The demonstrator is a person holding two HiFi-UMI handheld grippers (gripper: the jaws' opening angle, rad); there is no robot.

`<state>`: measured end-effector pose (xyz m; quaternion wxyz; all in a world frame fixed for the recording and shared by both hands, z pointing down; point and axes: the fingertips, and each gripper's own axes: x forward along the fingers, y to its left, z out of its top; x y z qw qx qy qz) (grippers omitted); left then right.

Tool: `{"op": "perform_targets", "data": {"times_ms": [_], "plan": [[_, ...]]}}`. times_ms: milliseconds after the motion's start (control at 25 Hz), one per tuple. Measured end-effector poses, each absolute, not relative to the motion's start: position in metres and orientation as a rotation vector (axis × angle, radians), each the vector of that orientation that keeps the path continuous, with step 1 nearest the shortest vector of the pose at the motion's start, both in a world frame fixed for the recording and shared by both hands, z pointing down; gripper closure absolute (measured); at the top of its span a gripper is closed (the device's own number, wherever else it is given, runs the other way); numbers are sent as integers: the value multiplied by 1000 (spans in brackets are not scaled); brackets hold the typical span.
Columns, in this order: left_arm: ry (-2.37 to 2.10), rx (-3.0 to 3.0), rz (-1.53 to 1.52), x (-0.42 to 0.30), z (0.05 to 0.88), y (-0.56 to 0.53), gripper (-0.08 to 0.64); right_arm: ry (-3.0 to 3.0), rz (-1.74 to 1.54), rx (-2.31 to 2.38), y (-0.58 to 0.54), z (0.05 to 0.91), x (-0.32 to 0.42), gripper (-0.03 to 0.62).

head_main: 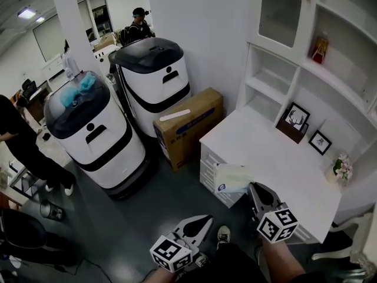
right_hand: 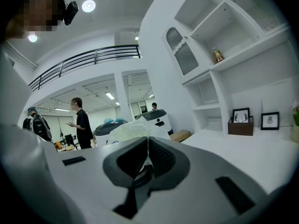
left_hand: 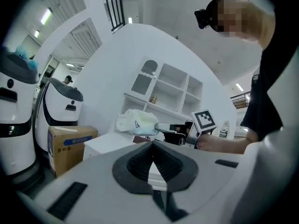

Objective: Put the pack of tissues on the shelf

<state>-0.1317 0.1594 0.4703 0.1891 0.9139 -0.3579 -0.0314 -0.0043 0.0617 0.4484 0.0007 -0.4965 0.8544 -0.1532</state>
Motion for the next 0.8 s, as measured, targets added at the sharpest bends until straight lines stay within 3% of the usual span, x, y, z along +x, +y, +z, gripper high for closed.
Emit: {"op": "perform_targets", "data": {"times_ms": [800], "plan": [[-1096, 2533, -60, -134, 476, 85, 557, 2712, -533, -1487, -22, 464, -7, 583]]}}
